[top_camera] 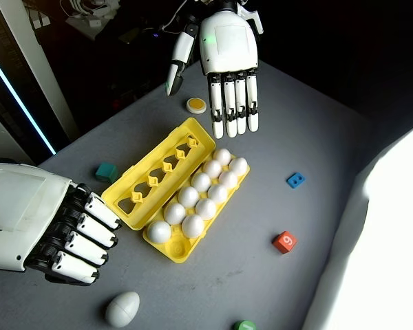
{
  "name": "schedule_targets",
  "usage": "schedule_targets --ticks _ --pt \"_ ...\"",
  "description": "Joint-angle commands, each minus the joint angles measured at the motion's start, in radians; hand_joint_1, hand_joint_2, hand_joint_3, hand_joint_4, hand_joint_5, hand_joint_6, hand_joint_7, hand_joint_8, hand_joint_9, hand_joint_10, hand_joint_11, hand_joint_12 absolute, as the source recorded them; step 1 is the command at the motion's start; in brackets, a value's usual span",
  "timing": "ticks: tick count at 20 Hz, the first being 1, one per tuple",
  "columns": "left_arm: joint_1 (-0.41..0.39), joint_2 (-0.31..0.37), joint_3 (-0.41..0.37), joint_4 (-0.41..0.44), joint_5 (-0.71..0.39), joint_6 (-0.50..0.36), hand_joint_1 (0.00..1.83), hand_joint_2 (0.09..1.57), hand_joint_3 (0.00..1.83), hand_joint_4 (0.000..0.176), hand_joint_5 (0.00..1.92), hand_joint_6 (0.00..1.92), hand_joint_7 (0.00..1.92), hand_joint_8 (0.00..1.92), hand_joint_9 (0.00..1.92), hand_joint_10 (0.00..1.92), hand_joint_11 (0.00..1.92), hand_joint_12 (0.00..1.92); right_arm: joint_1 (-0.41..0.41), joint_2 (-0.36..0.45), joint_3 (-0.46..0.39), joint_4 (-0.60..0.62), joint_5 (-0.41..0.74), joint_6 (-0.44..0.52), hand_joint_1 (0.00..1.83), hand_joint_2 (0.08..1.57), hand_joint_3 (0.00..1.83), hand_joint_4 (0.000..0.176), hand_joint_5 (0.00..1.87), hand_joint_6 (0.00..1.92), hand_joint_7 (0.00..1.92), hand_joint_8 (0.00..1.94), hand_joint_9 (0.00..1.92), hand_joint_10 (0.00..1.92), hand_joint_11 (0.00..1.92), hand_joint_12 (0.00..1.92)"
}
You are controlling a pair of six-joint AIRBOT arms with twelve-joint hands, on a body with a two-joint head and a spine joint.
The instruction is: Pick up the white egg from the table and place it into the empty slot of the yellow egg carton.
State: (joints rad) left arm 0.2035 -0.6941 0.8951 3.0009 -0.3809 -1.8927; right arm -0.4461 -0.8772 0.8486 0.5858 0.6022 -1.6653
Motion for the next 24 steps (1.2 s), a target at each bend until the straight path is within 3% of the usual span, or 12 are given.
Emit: schedule_targets --ticks 1,4,9,14,15,16,19,20,21,22,23,24 --pt "-0.014 0.004 -0.003 0.011 0.092 0.0 0.0 1.01 0.21 0.0 0.0 0.0 0.0 0.0 0.0 0.0 0.0 0.0 0.009 0.005 0.008 -0.027 0.113 -0.003 0.01 1.01 0.12 0.0 0.02 0.04 0.0 0.04 0.0 0.01 0.0 0.0" --pt "-0.013 0.004 -0.003 0.011 0.093 0.0 0.0 1.09 0.04 0.0 0.0 0.0 0.0 0.0 0.0 0.0 0.0 0.0 0.003 -0.011 0.039 -0.027 0.118 -0.003 0.0 1.06 0.03 0.0 0.03 0.0 0.01 0.01 0.0 0.0 0.0 0.0" --pt "-0.012 0.004 0.003 0.011 0.093 0.0 0.0 1.1 0.02 0.0 0.0 0.0 0.0 0.0 0.0 0.0 0.0 0.0 -0.003 -0.025 0.068 -0.027 0.12 -0.025 0.02 1.06 0.01 0.0 0.04 0.01 0.03 0.01 0.0 0.0 0.0 0.0" --pt "-0.013 0.004 0.006 0.011 0.093 0.0 0.0 1.11 0.02 0.0 0.0 0.0 0.0 0.0 0.0 0.0 0.0 0.0 -0.019 -0.05 0.147 -0.119 0.105 -0.012 0.14 0.88 0.0 0.002 0.18 0.02 0.01 0.0 0.0 0.0 0.01 0.01" --pt "-0.013 0.004 0.006 0.011 0.093 0.0 0.0 1.11 0.02 0.0 0.0 0.0 0.0 0.0 0.0 0.0 0.0 0.0 -0.018 -0.053 0.161 -0.153 0.092 -0.001 0.17 0.83 0.0 0.027 0.33 0.02 0.0 0.0 0.0 0.0 0.0 0.0" --pt "-0.013 0.004 0.005 0.011 0.093 0.0 0.0 1.11 0.02 0.0 0.0 0.0 0.0 0.0 0.0 0.0 0.0 0.0 -0.019 -0.057 0.174 -0.185 0.081 0.002 0.18 0.76 0.0 0.073 0.5 0.03 0.0 0.0 0.0 0.0 0.0 0.0" --pt "-0.014 0.004 0.004 0.011 0.093 0.0 0.0 1.11 0.02 0.0 0.0 0.0 0.0 0.0 0.0 0.0 0.0 0.0 -0.019 -0.068 0.19 -0.208 0.055 -0.01 0.18 0.75 0.0 0.089 0.57 0.01 0.01 0.0 0.0 0.0 0.0 0.0" --pt "-0.015 0.004 0.004 0.011 0.093 0.0 0.0 1.11 0.02 0.0 0.0 0.0 0.0 0.0 0.0 0.0 0.0 0.0 -0.02 -0.074 0.194 -0.206 0.064 -0.014 0.42 0.78 0.0 0.082 0.67 0.04 0.01 0.0 0.0 0.0 0.0 0.0" --pt "-0.016 0.004 0.004 0.011 0.093 0.0 0.0 1.11 0.02 0.0 0.0 0.0 0.0 0.0 0.0 0.0 0.0 0.0 -0.021 -0.084 0.2 -0.187 0.072 -0.027 0.5 0.77 0.0 0.119 0.78 0.03 0.02 0.0 0.0 0.0 0.0 0.0" --pt "-0.018 0.004 0.005 0.011 0.093 0.0 0.0 1.12 0.02 0.0 0.01 0.0 0.0 0.0 0.0 0.0 0.0 0.0 -0.021 -0.094 0.21 -0.154 0.072 -0.053 0.51 0.8 0.01 0.125 0.8 0.03 0.0 0.0 0.0 0.0 0.0 0.0" --pt "-0.019 0.004 0.004 0.011 0.093 0.0 0.0 1.11 0.02 0.0 0.0 0.0 0.0 0.0 0.0 0.0 0.0 0.0 -0.02 -0.108 0.223 -0.135 0.079 -0.073 0.6 0.8 0.01 0.105 0.85 0.02 0.04 0.0 0.0 0.0 0.0 0.0" --pt "-0.019 0.004 0.002 0.011 0.093 0.0 0.0 1.11 0.01 0.0 0.0 0.0 0.0 0.0 0.0 0.0 0.0 0.0 -0.02 -0.125 0.245 -0.133 0.092 -0.09 0.66 0.79 0.0 0.106 0.88 0.02 0.01 0.0 0.0 0.0 0.0 0.0"
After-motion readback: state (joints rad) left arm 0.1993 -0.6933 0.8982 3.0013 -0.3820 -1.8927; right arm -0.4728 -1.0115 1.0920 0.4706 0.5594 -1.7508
